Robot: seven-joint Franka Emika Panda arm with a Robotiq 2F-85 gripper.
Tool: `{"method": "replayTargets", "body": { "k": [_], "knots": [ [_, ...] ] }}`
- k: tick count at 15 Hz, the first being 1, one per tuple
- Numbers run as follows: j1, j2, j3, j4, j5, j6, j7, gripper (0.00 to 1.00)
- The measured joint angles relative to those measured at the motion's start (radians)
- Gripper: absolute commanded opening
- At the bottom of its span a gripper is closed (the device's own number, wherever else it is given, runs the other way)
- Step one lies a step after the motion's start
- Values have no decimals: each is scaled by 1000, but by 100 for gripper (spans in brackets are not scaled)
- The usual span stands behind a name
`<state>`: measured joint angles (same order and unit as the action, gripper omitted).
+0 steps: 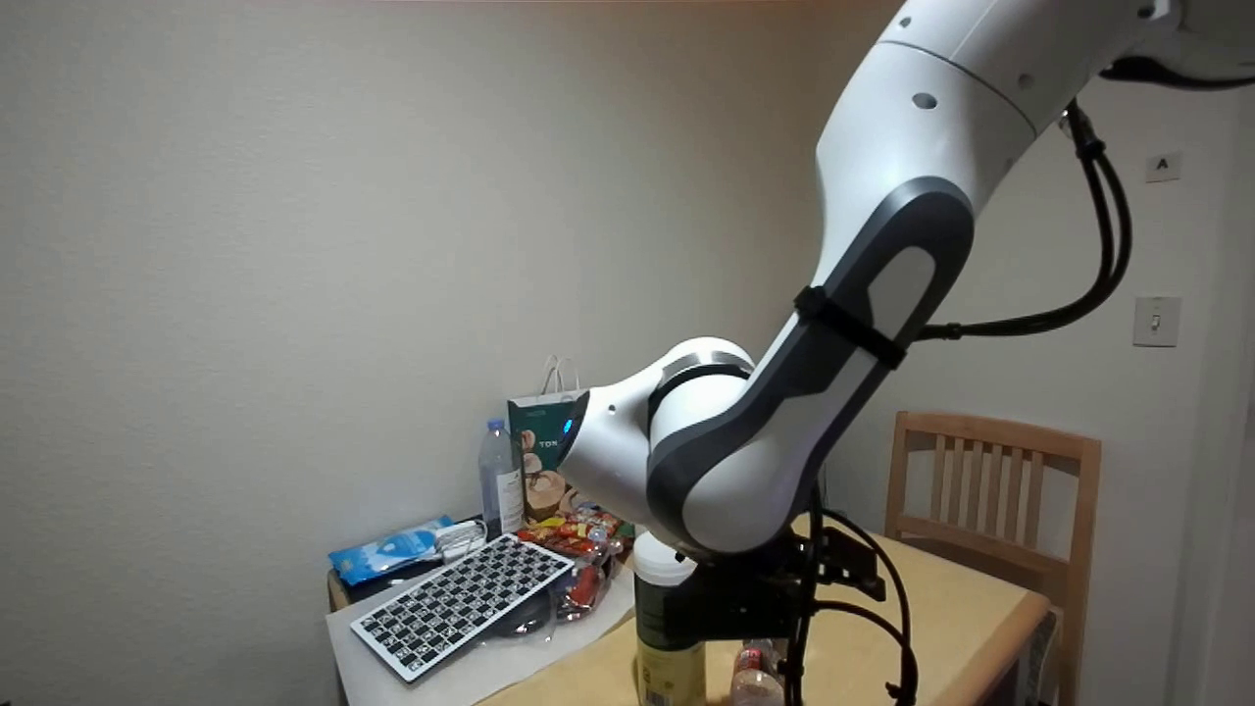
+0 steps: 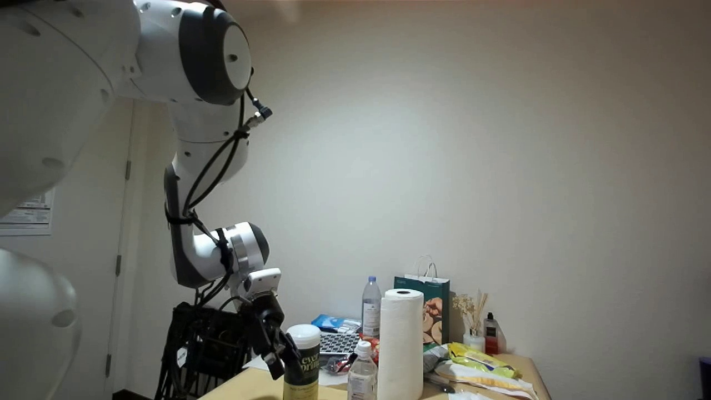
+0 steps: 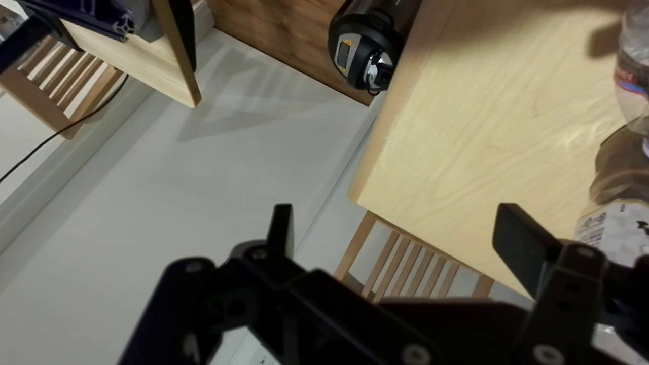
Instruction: Pick up the bottle and put it up right on the table
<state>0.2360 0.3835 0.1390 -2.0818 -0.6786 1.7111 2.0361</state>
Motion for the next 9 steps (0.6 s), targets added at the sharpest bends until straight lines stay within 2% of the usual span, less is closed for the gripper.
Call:
{"method": "replayTargets", "body": {
  "k": [9],
  "knots": [
    [32,57,1,89,0,103,-118,100]
  ]
}}
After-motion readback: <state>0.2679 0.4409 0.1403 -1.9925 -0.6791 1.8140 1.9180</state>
